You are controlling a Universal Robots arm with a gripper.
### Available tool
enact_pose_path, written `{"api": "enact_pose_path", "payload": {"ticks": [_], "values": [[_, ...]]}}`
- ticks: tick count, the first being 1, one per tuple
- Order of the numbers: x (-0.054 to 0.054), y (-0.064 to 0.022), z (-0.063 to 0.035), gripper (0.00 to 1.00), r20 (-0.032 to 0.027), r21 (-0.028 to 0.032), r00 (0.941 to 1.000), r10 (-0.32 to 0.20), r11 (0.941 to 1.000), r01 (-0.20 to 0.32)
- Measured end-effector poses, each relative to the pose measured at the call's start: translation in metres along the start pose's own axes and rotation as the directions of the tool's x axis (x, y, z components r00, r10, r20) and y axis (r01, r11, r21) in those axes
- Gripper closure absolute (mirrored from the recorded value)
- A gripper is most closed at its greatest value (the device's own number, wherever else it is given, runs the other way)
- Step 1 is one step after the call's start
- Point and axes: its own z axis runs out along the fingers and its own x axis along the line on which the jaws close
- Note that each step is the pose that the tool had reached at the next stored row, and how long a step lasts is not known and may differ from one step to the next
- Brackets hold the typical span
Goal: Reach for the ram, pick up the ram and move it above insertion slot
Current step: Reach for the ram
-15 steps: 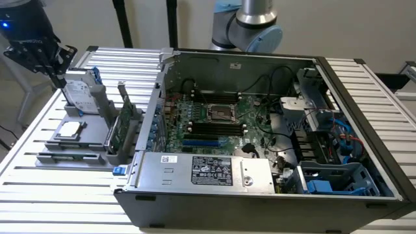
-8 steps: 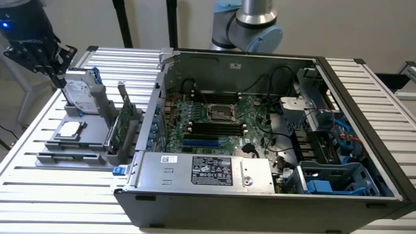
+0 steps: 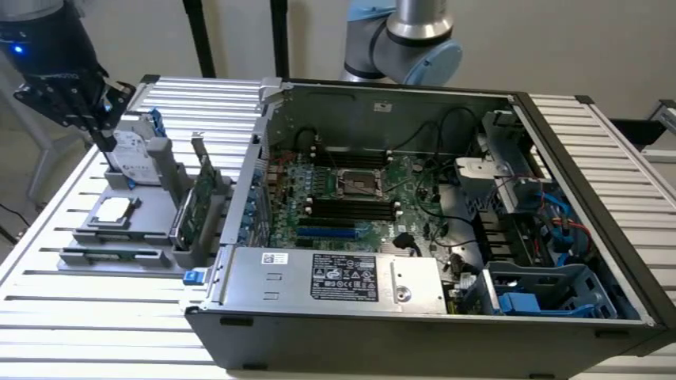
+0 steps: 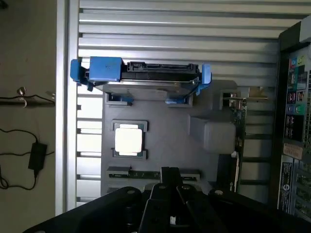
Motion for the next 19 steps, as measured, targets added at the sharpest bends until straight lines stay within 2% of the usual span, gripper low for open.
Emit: {"api": "enact_pose_path", "payload": {"ticks": [12,19], "values": [[0.001,-0.0542,0.0019,0.89,0.0001,-0.0001,1.0000,0.000,1.0000,0.000],[0.001,-0.0573,0.0018,0.89,0.0000,0.0000,1.0000,-0.004,1.0000,0.004]]}}
